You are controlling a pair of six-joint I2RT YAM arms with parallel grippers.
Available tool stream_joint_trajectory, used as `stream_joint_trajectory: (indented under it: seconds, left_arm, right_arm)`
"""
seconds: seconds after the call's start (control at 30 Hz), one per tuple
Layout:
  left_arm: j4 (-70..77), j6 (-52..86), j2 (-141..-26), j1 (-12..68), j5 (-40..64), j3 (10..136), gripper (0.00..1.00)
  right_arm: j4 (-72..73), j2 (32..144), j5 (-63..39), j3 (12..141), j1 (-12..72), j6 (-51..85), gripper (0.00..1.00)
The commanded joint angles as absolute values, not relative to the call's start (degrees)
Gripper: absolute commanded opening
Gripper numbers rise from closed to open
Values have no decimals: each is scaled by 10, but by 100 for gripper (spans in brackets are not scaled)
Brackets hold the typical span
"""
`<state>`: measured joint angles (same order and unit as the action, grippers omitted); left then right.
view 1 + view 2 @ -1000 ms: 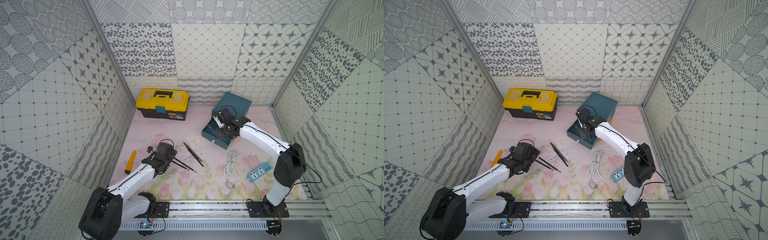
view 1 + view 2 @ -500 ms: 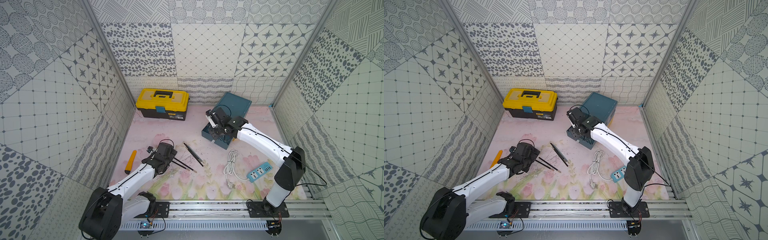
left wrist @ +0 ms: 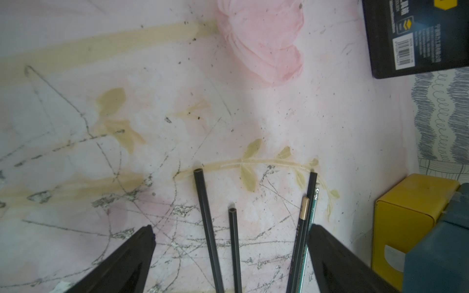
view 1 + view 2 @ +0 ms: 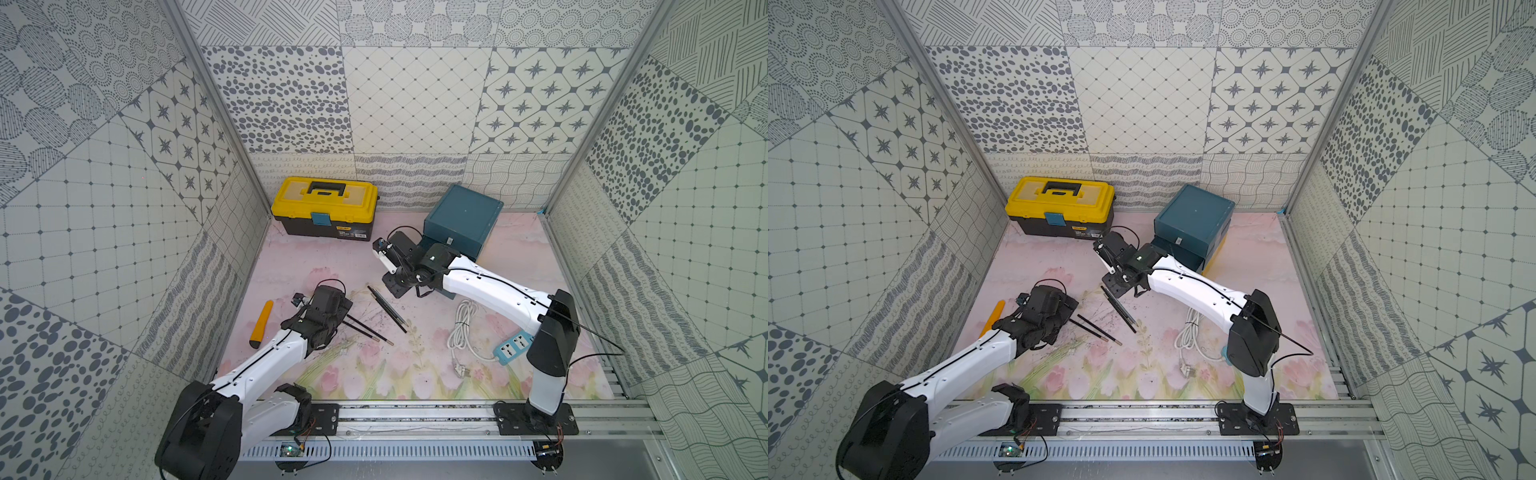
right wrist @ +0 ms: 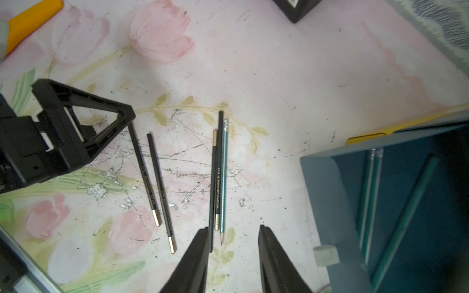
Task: Please place the pencils in the drawer according to their color
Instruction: Pick up the pencil from the center of the board.
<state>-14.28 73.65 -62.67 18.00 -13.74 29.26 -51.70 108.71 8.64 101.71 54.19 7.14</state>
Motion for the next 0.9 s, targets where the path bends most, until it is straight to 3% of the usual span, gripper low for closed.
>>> stream_joint_trajectory:
  seconds: [0.0,0.5,0.87]
  left_arm:
    - [-168,727,-604,159,-153,279,99]
    - [-185,722,-556,129,-152,259,99]
    - [-176,722,-566,129,-144,260,99]
  right_arm:
    - [-518,1114,50,1037,550,90,38]
    - [-517,1216,126,1034,552,119,33]
    - [-506,1258,107,1033,536,130,30]
